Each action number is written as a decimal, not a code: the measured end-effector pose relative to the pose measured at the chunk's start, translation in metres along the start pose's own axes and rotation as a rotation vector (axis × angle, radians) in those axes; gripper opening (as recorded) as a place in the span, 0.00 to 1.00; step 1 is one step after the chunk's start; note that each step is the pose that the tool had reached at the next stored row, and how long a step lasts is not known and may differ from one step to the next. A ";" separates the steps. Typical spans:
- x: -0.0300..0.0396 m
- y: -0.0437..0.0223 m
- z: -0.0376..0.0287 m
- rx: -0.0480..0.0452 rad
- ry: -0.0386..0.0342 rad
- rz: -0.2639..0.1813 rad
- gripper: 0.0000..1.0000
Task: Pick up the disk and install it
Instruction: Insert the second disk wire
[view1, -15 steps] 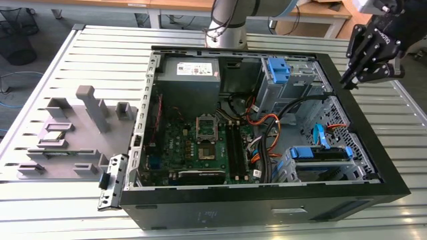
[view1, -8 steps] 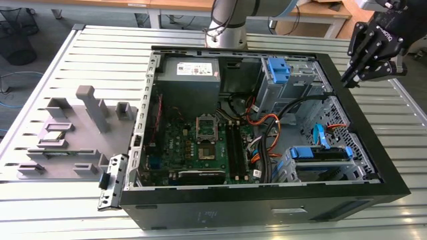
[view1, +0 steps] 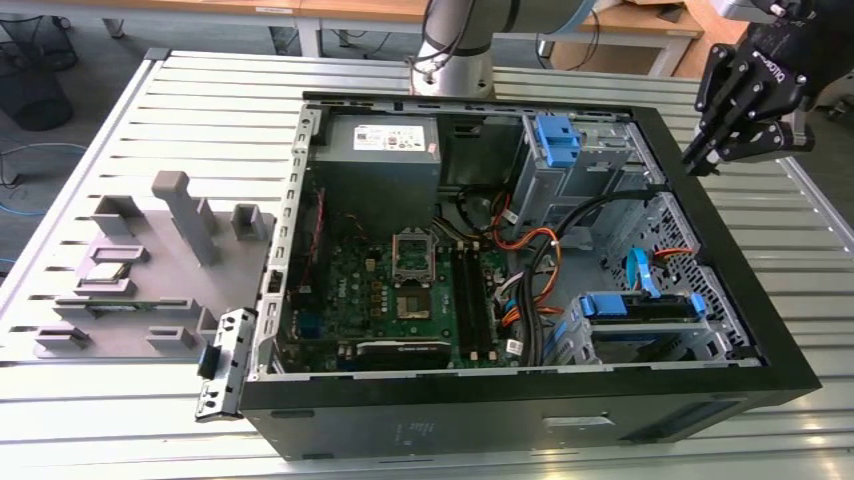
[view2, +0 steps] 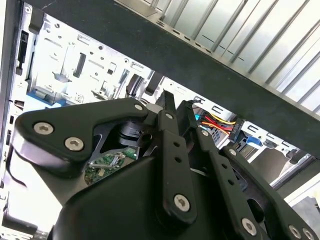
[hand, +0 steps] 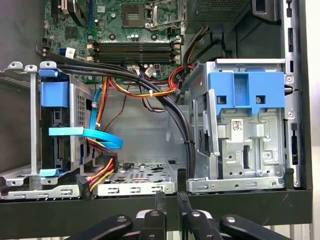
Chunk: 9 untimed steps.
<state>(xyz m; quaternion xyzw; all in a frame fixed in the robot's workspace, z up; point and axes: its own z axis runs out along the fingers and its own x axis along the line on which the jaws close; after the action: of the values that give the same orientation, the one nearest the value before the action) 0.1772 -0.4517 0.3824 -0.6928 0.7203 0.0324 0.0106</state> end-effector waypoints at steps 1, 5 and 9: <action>0.0003 0.0000 -0.0001 0.0000 0.0001 0.000 0.24; 0.0028 -0.0001 -0.0001 0.0000 0.0003 0.000 0.24; 0.0211 -0.0008 -0.0009 0.0000 -0.0001 0.000 0.24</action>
<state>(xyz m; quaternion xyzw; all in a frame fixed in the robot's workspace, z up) 0.1772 -0.4729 0.3820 -0.6928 0.7203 0.0325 0.0106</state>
